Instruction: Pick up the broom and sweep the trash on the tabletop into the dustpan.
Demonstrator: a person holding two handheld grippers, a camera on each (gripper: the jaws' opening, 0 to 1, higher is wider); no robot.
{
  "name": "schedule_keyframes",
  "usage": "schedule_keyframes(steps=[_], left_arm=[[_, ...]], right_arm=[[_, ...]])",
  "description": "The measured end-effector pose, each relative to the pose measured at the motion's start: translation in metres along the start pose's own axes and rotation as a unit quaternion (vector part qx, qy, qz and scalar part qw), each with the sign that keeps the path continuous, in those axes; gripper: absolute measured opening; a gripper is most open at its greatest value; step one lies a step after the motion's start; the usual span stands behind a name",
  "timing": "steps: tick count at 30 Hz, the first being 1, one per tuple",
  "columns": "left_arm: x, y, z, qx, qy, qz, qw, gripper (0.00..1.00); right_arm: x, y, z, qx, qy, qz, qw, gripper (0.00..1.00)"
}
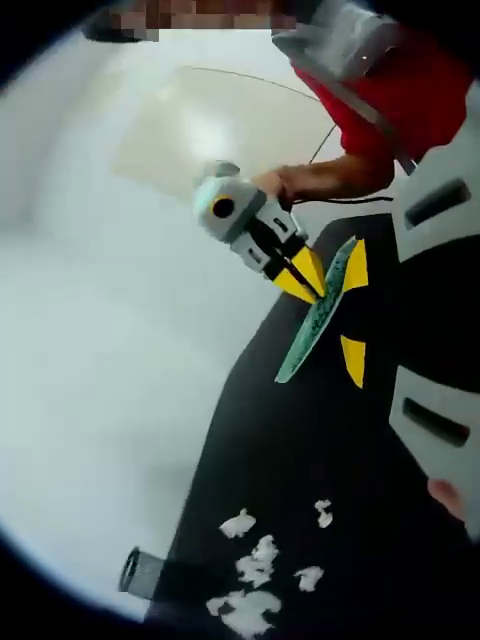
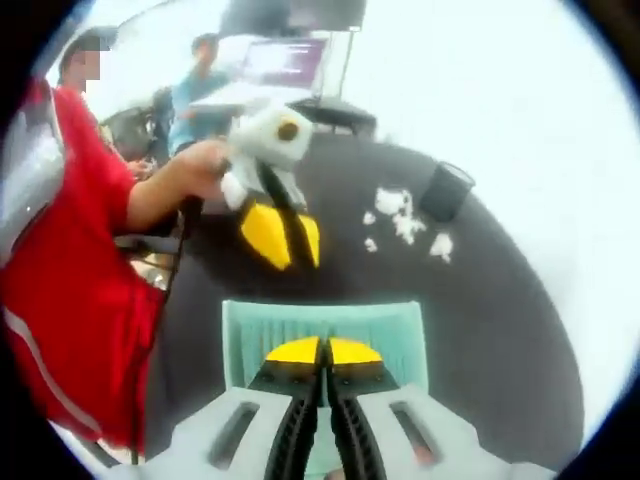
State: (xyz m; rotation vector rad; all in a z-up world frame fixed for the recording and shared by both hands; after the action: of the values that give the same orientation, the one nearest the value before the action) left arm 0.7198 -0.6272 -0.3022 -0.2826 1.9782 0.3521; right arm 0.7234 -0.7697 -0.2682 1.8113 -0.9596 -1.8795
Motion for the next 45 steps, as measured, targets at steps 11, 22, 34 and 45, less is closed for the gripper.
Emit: schedule_keyframes(steps=[11, 22, 34, 45], left_arm=[[0.002, -0.024, -0.003, 0.039, 0.11, 0.024, 0.9929, 0.16], [0.008, -0.025, -0.003, 0.03, 0.052, 0.05, 0.9969, 0.05], [0.012, -0.012, -0.016, 0.042, -0.018, 0.058, 0.9973, 0.0], [0.024, 0.019, -0.029, 0.033, 0.103, 0.062, 0.9922, 0.08]], right_arm=[[0.0, -0.003, 0.007, 0.007, 0.023, -0.003, 0.9997, 0.04], [0.001, -0.005, 0.007, 0.01, 0.018, -0.013, 0.9997, 0.04], [0.002, 0.006, 0.009, 0.023, 0.006, -0.064, 0.9977, 0.03], [0.003, 0.001, 0.009, 0.043, 0.016, -0.059, 0.9972, 0.03]])
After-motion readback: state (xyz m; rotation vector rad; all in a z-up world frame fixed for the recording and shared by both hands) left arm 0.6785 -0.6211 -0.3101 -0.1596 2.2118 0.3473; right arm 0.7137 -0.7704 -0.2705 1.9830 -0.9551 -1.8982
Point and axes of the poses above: the point that each gripper's makers call its tool centre point, and the gripper's own axes: y roughly backward along the fingers, z roughly to its left, x roughly out of its underside, the point moved 6 cm from there along y, roughly backward along the fingers, and after that the axes turned 10 degrees about -y, right-handed, at the moved point
